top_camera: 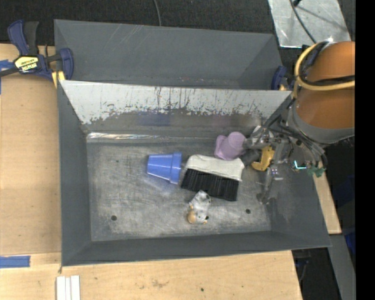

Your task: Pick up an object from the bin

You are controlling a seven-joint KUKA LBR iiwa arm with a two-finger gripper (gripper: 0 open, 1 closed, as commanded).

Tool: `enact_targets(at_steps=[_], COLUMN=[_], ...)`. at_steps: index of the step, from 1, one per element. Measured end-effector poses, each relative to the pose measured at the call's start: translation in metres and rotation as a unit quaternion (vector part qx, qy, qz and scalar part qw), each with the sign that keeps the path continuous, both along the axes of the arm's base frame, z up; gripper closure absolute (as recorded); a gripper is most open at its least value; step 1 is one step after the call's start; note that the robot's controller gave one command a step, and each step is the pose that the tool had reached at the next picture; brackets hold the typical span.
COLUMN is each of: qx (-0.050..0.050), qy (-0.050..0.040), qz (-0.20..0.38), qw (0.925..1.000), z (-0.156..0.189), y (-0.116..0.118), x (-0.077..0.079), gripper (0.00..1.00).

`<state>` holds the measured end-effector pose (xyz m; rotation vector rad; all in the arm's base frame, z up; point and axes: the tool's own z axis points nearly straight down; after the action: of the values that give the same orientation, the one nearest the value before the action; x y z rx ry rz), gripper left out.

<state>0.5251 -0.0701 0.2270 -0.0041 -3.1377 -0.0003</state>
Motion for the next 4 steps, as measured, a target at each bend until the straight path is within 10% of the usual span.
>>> enact_targets(at_steps=[1,3,4], qx=[-0.001,0.000,0.000], qy=[-0.0039,-0.0008,-0.0044], qz=[0.001,-0.067,-0.091], qw=[1.0000,0.9978,0.9958], z=[0.004,-0.068,-0.110], y=[0.000,0.088,0.062], x=[0.002,0.032,0.032], gripper=[0.00,0.00,0.00])
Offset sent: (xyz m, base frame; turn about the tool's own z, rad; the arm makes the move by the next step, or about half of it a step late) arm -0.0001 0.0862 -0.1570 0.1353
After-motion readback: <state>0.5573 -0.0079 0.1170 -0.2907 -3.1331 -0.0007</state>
